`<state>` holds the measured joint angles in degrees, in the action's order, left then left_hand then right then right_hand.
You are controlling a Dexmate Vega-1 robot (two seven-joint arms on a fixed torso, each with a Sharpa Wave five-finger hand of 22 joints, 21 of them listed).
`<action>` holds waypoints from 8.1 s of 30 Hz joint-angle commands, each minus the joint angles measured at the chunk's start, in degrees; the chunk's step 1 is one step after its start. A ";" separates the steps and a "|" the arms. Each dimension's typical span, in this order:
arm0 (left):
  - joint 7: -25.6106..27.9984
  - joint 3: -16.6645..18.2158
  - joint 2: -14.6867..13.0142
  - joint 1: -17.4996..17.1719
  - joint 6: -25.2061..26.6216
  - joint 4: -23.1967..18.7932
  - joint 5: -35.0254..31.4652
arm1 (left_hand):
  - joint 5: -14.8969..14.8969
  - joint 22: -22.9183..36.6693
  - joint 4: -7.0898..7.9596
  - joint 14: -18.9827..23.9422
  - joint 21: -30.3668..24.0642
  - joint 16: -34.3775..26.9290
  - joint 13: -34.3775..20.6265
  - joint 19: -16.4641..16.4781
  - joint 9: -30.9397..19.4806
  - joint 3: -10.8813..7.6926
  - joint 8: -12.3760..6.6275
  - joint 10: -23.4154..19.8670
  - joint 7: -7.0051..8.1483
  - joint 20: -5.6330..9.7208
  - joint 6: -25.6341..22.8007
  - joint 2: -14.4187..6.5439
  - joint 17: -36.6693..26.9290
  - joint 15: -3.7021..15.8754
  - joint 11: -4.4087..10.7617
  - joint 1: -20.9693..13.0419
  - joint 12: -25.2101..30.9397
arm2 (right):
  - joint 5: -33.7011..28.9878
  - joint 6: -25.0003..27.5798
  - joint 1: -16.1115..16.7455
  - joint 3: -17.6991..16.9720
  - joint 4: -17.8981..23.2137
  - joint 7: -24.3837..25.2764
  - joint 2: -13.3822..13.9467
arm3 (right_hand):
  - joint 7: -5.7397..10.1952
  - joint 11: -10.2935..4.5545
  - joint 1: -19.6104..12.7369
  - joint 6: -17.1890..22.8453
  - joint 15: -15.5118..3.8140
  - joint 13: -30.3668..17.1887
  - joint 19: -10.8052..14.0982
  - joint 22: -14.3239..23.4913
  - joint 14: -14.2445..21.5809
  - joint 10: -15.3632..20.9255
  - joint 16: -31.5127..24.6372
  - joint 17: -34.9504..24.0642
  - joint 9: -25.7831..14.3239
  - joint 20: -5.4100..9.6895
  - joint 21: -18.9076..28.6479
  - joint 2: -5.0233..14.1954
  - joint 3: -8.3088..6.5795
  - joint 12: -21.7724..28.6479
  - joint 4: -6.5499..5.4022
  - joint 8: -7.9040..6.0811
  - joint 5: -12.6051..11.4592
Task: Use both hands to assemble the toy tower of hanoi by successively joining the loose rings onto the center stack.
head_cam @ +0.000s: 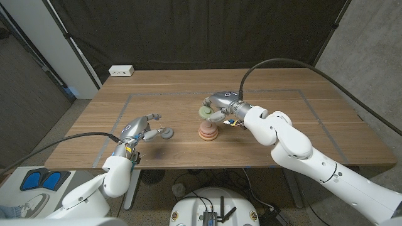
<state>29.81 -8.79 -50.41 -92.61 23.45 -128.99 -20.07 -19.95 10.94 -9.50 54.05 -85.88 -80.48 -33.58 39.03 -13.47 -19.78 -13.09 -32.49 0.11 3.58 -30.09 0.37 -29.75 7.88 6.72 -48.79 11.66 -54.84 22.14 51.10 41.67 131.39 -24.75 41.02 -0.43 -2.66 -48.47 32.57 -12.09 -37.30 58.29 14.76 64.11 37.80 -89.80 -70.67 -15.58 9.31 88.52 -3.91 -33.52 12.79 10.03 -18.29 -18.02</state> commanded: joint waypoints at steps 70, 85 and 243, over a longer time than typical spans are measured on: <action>-2.14 1.29 -0.15 -0.25 -1.77 0.83 -0.12 | -0.04 0.07 0.17 0.37 -0.28 0.13 -0.10 0.42 -0.13 -1.11 0.42 -0.25 -0.14 8.16 -0.53 0.10 0.04 4.73 -0.15 0.39 -0.05 | -11.15 3.17 -8.12 8.24 -9.47 -19.28 -7.79 | 4.17 -6.03 -4.72 4.79 -0.29 -0.87 -0.38 -0.17 -0.24 6.63 0.57 -0.17 -0.78 3.23 -0.45 4.94 0.05 -0.58 -0.62 0.49 -0.59; -2.40 1.54 -0.03 -0.67 -1.68 1.09 0.48 | -0.02 0.07 0.18 0.40 -0.31 0.09 -0.10 0.41 -0.13 -1.23 0.46 -0.26 -0.14 8.15 -0.46 0.08 0.04 4.72 -0.16 0.45 -0.04 | -10.94 3.13 -8.88 9.00 -10.96 -19.67 -8.30 | 4.36 -6.06 -4.64 4.82 -0.29 -0.93 -0.42 -0.18 -0.37 6.64 0.56 -0.16 -0.88 3.23 -0.42 5.02 0.06 -0.67 -0.59 0.61 -0.67; -2.46 -5.61 -0.82 8.55 0.93 1.25 -1.63 | 0.12 0.06 0.13 0.41 -0.46 -0.09 -0.05 0.39 -0.17 -2.37 0.57 0.20 0.04 8.15 -0.23 0.08 0.12 4.72 -0.18 0.74 -0.11 | 6.24 23.90 15.45 -7.34 2.73 18.16 7.12 | 2.07 -3.81 -2.23 -4.70 -0.21 3.23 -2.26 -1.40 -3.98 -5.16 0.48 -0.08 -0.97 3.17 -0.23 1.95 -0.07 0.50 -0.43 2.63 1.33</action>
<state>26.20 -13.45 -51.00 -84.79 25.07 -128.41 -21.79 -19.95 10.95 -9.25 54.04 -85.88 -80.48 -33.44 39.03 -13.43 -21.75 -12.64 -32.54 0.11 3.58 -30.09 0.67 -29.47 7.88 6.66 -48.49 11.68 -50.77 43.90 66.14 33.83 133.35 -9.45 46.09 1.32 -6.55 -50.32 27.54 -9.83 -33.89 55.62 13.18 59.40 32.27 -89.35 -70.54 -16.38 8.28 87.92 -2.47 -33.12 13.00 9.48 -15.30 -16.63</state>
